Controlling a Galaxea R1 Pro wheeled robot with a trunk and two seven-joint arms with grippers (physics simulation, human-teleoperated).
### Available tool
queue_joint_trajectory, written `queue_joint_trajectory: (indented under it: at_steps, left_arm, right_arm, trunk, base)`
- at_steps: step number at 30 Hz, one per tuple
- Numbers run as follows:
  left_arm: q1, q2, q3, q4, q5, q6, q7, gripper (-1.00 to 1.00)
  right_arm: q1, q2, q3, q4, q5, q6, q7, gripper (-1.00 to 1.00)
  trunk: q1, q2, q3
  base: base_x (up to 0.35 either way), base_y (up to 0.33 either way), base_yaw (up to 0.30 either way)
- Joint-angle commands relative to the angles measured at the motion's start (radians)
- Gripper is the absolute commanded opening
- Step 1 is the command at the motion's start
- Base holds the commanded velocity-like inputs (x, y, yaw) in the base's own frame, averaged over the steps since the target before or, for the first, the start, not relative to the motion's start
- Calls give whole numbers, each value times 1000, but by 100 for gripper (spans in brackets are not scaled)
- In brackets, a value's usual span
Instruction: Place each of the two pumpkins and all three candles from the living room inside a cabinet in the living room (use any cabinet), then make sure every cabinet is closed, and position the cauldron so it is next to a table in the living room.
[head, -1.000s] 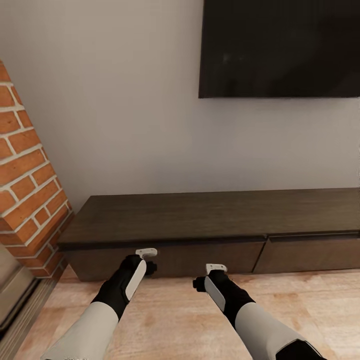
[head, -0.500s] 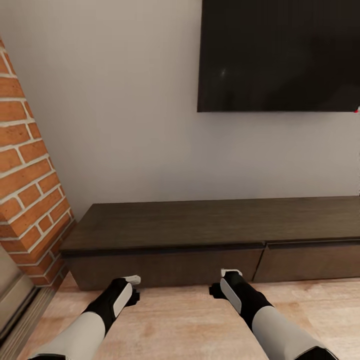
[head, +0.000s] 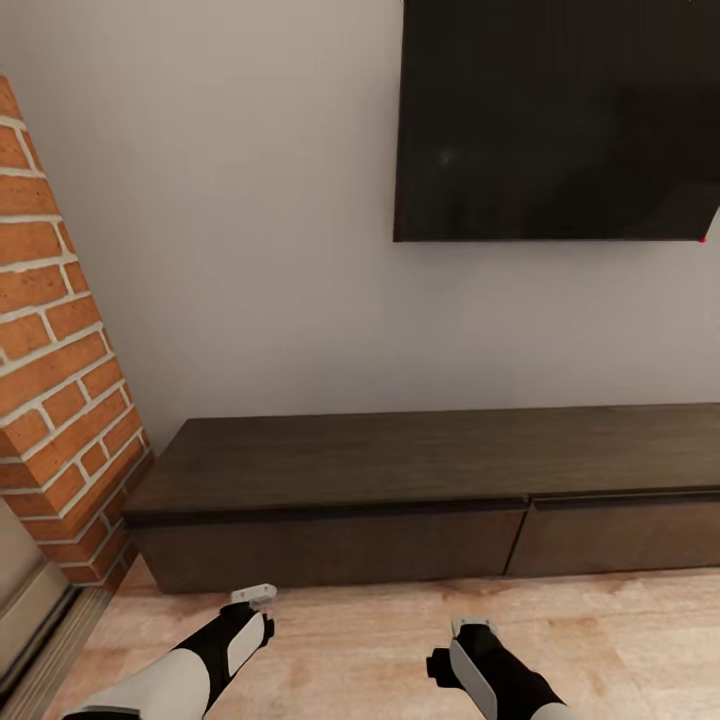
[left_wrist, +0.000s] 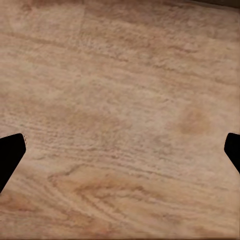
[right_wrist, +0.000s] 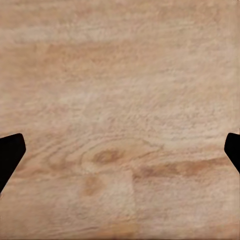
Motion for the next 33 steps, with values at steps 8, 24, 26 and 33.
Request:
queue_joint_trajectory:
  at_steps: [8, 24, 26, 33]
  left_arm:
    - [1, 3, -4, 13, 5, -14, 4, 100]
    - [70, 9, -6, 61, 8, -174, 4, 100]
    - [85, 10, -6, 62, 8, -183, 3, 100]
    - [110, 11, -6, 62, 6, -191, 2, 100]
  right_arm:
    - [1, -1, 7, -2, -11, -34, -10, 100]
    - [1, -1, 7, 101, -11, -166, -9, 100]
    - [1, 0, 8, 116, -11, -199, -9, 100]
    - [1, 1, 7, 124, -12, -220, -11, 100]
  trunk:
    - [-31, 56, 24]
    - [-92, 168, 71]
    - [-100, 182, 75]
    - [-127, 231, 88]
  base:
    - [0, 0, 0]
    - [0, 0, 0]
    - [0, 0, 0]
    - [0, 0, 0]
